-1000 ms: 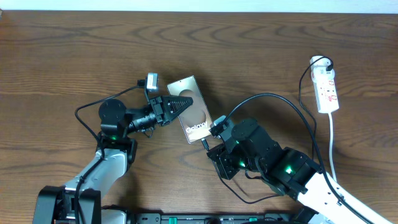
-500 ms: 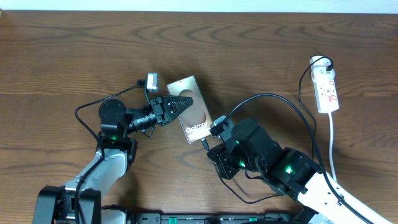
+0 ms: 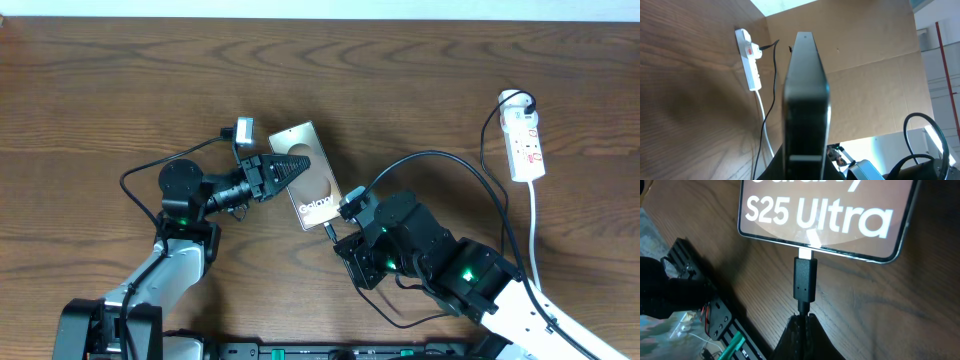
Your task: Plug charger to phone and switch on socket
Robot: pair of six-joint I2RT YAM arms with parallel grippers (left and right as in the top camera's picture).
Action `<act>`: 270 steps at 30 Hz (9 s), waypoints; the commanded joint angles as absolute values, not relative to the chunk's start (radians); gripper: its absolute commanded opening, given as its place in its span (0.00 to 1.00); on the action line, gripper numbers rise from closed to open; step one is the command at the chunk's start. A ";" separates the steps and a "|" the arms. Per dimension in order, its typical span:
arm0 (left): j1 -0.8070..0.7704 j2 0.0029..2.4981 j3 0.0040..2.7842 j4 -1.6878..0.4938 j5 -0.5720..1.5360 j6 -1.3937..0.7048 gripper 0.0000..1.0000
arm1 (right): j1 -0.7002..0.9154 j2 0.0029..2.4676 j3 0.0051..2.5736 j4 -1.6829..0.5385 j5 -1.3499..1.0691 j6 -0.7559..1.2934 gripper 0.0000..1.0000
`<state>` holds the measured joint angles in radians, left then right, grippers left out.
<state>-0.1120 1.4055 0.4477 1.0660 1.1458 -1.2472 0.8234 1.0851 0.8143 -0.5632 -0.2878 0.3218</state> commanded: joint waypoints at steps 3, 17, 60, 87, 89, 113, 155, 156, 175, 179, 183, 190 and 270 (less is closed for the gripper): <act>-0.106 1.405 0.476 1.078 1.147 -1.223 0.07 | 0.833 1.071 0.815 -0.564 -0.290 0.329 0.01; -0.106 1.405 0.476 1.078 1.138 -1.223 0.07 | 0.833 1.071 0.815 -0.590 -0.298 0.329 0.01; -0.106 1.405 0.475 1.078 1.138 -1.223 0.07 | 0.833 1.071 0.815 -0.543 -0.252 0.344 0.01; -0.106 1.405 0.475 1.078 1.141 -1.223 0.07 | 0.833 1.071 0.815 -0.453 -0.238 0.344 0.01; -0.106 1.405 0.475 1.078 1.141 -1.223 0.07 | 0.833 1.071 0.815 -0.465 -0.238 0.344 0.02; -0.106 1.405 0.475 1.078 1.132 -1.223 0.07 | 0.833 1.076 0.815 -0.525 -0.271 0.344 0.24; -0.106 1.405 0.474 1.079 1.201 -1.186 0.08 | 0.832 1.137 0.815 -0.244 -0.197 0.391 0.01; -0.106 1.405 0.473 1.079 1.201 -1.186 0.07 | 0.832 1.137 0.815 -0.241 -0.195 0.392 0.01; -0.109 1.405 0.473 1.078 1.226 -1.177 0.08 | 0.832 1.129 0.815 -0.365 -0.216 0.392 0.32; -0.109 1.405 0.473 1.042 1.211 -1.129 0.07 | 0.831 1.076 0.815 -0.447 -0.212 0.391 0.54; -0.109 1.405 0.473 0.848 1.133 -1.023 0.07 | 0.830 0.984 0.815 -0.517 -0.169 0.388 0.70; -0.181 1.405 0.473 0.498 0.954 -0.730 0.07 | 0.830 0.771 0.815 -0.703 -0.002 0.389 0.90; -0.285 1.974 0.769 0.213 0.713 -0.367 0.97 | 0.830 0.674 0.808 -0.910 0.088 0.460 0.99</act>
